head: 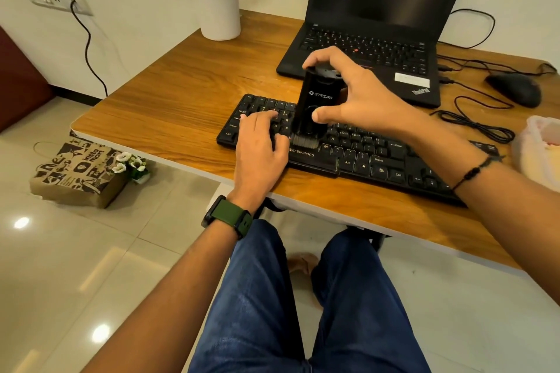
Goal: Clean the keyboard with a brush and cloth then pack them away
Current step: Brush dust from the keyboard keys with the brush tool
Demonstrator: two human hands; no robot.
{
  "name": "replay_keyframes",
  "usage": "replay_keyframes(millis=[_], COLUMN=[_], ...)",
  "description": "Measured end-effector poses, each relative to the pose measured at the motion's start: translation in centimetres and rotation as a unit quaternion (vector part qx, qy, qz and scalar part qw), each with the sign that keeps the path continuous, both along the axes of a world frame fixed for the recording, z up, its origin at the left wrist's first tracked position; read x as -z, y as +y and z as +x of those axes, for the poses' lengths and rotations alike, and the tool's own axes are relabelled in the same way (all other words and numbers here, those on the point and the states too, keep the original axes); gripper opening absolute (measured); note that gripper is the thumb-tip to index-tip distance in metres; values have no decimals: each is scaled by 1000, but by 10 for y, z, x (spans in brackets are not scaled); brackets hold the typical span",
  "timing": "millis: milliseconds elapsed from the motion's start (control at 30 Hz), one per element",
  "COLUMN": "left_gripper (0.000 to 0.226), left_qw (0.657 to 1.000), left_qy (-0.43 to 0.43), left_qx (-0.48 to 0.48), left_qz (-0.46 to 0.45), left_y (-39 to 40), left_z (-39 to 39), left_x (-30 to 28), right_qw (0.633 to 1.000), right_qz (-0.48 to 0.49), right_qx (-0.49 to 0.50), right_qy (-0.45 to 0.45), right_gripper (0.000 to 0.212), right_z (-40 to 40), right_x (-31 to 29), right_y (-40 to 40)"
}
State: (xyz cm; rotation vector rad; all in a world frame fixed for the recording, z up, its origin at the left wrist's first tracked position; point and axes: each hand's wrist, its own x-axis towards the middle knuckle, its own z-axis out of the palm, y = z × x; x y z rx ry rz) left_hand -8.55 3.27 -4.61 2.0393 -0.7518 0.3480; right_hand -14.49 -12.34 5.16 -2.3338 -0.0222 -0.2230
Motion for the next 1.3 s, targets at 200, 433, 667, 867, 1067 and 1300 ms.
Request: replay_keyframes(millis=[200,433,667,867,1067,1300], left_gripper=[37,39,58,65,61,61], left_qw=[1000,1000,997,998,999,999], left_qy=[7,7,52,57,28,-6], left_qx=[-1,-8,-24,-22,-27,-14], left_qz=[-4,-15,-54,-24,7,38], left_y=[0,0,1,0,-2,-4], left_z=[-1,1,1,2,1,-3], left_x=[-3,0,-3,-5,-1,-5], right_qw=[998,990,995,993,993,991], right_qz=[-25,-127,-63,-96,-115,-117], right_qx=[55,44,-3,-21,16,65], right_qy=[-15,-46,-76,-59,-13,3], right_gripper=[61,61,62,62,62,62], right_z=[36,51,54,82,42,2], right_x=[5,5,-1,3,5,-9], right_y=[-13,-7,28,30,-10,-39])
